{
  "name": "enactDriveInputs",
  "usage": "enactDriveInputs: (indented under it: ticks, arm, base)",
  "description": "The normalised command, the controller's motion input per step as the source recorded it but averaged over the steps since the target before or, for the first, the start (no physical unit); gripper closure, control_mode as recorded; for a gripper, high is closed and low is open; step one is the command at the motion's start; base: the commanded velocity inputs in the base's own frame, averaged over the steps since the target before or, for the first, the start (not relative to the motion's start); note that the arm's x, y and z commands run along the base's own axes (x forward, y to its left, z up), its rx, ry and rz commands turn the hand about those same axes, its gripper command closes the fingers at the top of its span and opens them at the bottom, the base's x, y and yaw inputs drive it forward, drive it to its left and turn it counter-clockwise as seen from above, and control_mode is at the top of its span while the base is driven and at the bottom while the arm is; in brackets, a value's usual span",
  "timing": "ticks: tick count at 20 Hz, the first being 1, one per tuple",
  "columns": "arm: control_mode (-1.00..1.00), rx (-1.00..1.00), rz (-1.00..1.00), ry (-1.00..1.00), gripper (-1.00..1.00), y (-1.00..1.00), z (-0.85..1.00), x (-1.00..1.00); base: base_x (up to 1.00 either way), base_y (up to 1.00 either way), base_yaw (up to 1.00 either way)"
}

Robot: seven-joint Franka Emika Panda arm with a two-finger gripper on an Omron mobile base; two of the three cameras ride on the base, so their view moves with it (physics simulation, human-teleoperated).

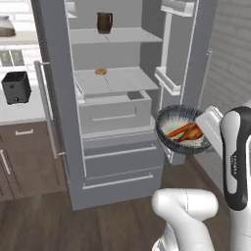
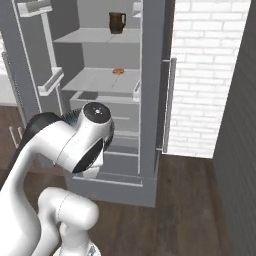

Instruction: Pick the chicken drumstick and carrot from their plates and place them in the bowl. Then put the bowl in the fridge.

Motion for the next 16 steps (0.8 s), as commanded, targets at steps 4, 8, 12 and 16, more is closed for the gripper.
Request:
enactDriveInputs:
  ticks: [4, 8, 12, 16]
  arm:
    - [1.0, 0.0, 0.0, 0.0, 1.0, 0.0, 0.0, 0.0]
    - [1.0, 0.0, 0.0, 0.0, 1.0, 0.0, 0.0, 0.0]
    - [1.0, 0.0, 0.0, 0.0, 1.0, 0.0, 0.0, 0.0]
    - [1.0, 0.0, 0.0, 0.0, 1.0, 0.0, 0.0, 0.0]
  base:
    - [0.88, 0.74, -0.17]
    - [0.62, 0.42, -0.1]
    - [0.64, 0.0, 0.0]
    - [0.75, 0.31, -0.04]
